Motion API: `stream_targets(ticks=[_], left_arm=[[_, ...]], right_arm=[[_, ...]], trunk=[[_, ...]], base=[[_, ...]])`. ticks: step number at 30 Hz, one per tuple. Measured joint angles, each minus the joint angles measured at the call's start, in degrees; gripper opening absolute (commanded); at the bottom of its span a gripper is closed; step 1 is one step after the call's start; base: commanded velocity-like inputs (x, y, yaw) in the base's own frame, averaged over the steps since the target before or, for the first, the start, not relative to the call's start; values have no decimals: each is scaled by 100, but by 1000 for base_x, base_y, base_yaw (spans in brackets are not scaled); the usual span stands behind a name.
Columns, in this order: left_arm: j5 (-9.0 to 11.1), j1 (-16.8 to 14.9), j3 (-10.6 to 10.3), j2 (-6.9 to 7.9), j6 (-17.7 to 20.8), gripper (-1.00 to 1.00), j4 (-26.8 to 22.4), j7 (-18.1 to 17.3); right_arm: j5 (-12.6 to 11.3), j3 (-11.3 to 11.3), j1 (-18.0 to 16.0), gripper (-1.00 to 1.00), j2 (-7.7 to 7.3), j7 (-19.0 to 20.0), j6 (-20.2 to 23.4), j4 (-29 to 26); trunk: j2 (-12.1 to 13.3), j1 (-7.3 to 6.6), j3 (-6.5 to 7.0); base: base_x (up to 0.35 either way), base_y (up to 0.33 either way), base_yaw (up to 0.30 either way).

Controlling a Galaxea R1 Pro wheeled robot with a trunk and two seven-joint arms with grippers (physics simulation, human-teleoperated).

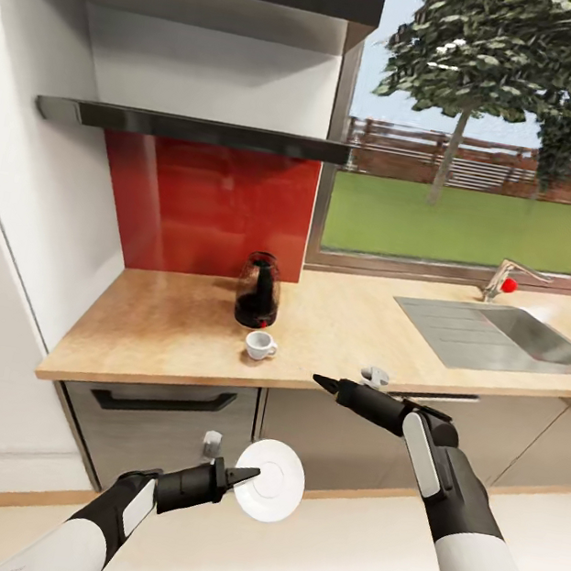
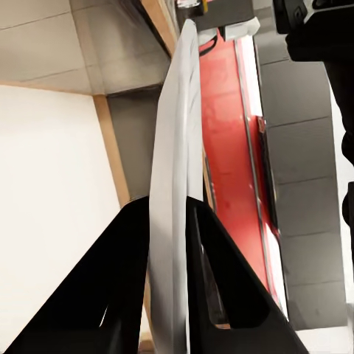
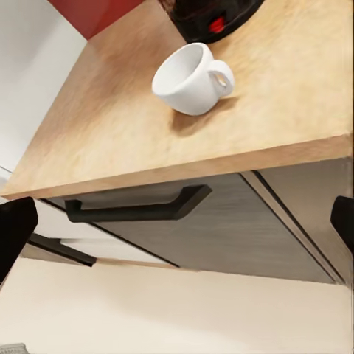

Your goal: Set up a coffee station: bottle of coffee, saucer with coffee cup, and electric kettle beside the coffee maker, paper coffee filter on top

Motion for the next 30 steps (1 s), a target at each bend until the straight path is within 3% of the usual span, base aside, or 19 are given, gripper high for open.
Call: stream_targets(ticks=[16,17,21,25,30], left_arm=[[4,0,6,4,5,-100,0,-6],[5,0,6,6,6,-100,0,-7],[5,1,6,16,9,-100,-9,-20],[8,1,7,33,9,-100,-10,-25],[262,1,1,35,10,-100,-11,-24]], right_arm=[[3,-21,0,100,-16,1,2,-9],[5,-30,0,100,-39,2,1,-12],[-16,-40,-1,100,-385,3,0,-16],[-25,-43,-1,100,-482,-5,1,-24],[-27,-36,-1,100,-502,-7,1,-22]], trunk=[[0,0,-74],[0,0,-78],[-1,0,-84],[-1,0,-85],[0,0,-85]], base=[[0,0,-240],[0,0,-156],[0,0,-52],[0,0,-7],[0,0,0]])
